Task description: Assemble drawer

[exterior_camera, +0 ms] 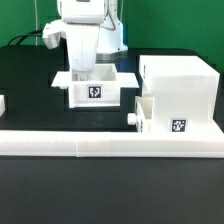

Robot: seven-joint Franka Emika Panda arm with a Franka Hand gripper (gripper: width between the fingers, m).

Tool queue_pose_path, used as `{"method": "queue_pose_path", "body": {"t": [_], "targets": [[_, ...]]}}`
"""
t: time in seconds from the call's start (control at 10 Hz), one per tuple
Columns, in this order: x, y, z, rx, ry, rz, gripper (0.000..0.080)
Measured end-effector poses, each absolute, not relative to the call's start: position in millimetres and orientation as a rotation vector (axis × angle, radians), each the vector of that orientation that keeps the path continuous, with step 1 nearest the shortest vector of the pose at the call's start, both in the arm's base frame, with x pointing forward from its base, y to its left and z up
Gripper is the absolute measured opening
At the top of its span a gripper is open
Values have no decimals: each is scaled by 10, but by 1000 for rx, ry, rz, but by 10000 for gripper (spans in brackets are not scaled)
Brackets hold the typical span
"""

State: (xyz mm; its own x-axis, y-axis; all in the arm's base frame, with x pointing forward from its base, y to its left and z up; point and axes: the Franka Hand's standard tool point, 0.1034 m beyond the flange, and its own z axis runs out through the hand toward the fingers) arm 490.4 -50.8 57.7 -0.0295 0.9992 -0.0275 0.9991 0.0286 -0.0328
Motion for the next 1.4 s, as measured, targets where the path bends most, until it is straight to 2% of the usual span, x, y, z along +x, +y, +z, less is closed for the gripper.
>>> {"method": "queue_pose_path", "body": {"t": [0.4, 0.8, 1.4], "targets": [[5275, -299, 624, -2252, -2207, 19, 42], [5253, -328, 592, -2241, -2209, 32, 42], [5518, -135, 575, -2236, -2222, 1, 42]]}}
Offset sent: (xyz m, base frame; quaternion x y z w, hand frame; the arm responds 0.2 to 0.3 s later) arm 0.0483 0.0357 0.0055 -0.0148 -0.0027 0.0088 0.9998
